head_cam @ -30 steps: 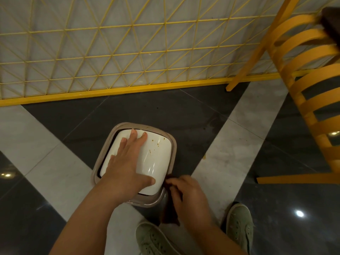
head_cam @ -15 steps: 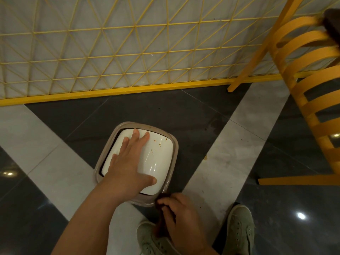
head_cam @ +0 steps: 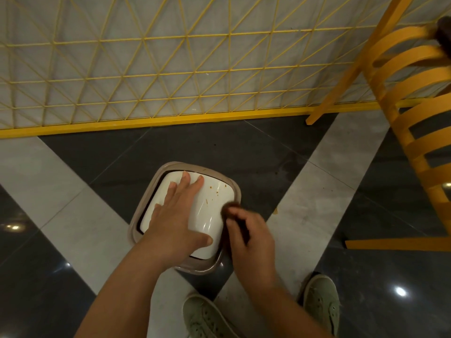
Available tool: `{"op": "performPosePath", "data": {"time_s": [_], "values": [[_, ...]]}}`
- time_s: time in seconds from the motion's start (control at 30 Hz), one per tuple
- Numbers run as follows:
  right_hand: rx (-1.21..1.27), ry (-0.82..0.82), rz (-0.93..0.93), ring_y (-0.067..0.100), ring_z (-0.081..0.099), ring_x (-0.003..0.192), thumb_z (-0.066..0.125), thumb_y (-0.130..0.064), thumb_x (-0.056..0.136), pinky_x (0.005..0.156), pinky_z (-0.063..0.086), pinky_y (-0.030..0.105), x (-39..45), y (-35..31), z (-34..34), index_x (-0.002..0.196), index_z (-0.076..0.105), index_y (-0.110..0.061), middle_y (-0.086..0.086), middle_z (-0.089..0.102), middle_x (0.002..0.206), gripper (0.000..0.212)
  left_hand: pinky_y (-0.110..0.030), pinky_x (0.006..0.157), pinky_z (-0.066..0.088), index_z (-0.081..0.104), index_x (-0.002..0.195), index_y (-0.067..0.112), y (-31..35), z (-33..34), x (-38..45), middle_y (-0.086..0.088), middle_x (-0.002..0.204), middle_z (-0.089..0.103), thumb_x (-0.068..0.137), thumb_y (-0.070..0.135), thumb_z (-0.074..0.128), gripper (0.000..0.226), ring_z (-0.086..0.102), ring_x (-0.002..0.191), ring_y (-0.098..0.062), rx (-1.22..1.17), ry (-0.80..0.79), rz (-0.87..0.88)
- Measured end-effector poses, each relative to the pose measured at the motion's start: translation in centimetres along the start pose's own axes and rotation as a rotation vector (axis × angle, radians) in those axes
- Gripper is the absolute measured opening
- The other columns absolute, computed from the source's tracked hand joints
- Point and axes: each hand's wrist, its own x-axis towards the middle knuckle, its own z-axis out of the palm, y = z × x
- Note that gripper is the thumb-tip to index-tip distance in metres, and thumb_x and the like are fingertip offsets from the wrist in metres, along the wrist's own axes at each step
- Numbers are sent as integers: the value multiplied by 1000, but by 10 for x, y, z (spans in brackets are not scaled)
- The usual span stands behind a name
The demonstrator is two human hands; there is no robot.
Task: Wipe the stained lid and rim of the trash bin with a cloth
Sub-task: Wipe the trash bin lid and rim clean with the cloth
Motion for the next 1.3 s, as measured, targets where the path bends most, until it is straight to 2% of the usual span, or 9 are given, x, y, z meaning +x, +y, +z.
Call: {"op": "performPosePath", "data": {"time_s": [0.17,0.3,0.47,0.57,0.7,0.83,0.97,1.07,1.3], "values": [[-69,-57,-170,-2,53,104,47,-41,88,89,44,15,-29,8,-1,109,58,-44,-36,51,105,24,-47,119,1,-8,144,46,-2,3,0,21,154,-21,71,29,80,116,-20,143,-9,8,7,17],[-180,-26,-300,3,49,103,49,-32,93,87,36,7,22,-17,-1,113,65,-31,-14,58,109,26,-48,119,5,-5,143,49,-4,4,0,24,153,-21,72,27,79,112,-19,143,-6,-17,23,18],[27,82,36,-8,50,94,53,-25,95,85,36,6,53,-17,-2,108,62,-38,-21,51,104,21,-48,119,7,-11,144,45,1,2,1,21,153,-23,74,30,78,115,-18,144,-12,44,9,-8],[67,68,205,-11,51,92,54,-24,94,92,46,19,25,-7,4,100,53,-46,-24,53,103,22,-49,119,6,-10,145,43,2,0,1,20,154,-22,74,28,78,114,-17,144,-13,25,-5,-15],[75,60,21,-4,55,101,58,-20,91,92,48,19,-22,-5,11,102,57,-45,-23,58,105,27,-48,119,5,-7,145,45,2,1,-1,21,154,-21,74,25,78,113,-19,143,-9,-3,7,-3],[-71,71,-210,-3,50,104,51,-28,93,91,36,6,13,-18,8,113,62,-34,-25,51,109,24,-47,119,6,-5,145,46,0,3,0,21,154,-21,72,28,80,113,-20,143,-8,-16,20,8],[52,143,78,-8,50,93,51,-23,95,84,34,4,55,-16,6,113,64,-31,-21,52,106,23,-47,119,7,-5,146,44,1,1,-1,20,154,-21,72,25,80,114,-18,144,-9,7,20,-1],[-67,50,272,-2,52,93,50,-26,96,82,35,10,44,4,6,116,61,-30,-14,53,110,23,-48,119,6,-8,145,42,4,0,-1,19,154,-22,73,26,79,115,-19,144,-11,11,3,-15],[-241,5,184,3,52,90,51,-24,96,83,39,14,34,16,3,115,64,-28,-7,58,111,24,-47,119,4,-8,145,43,2,1,-1,21,153,-23,74,25,79,114,-21,143,-9,3,4,-13]]}}
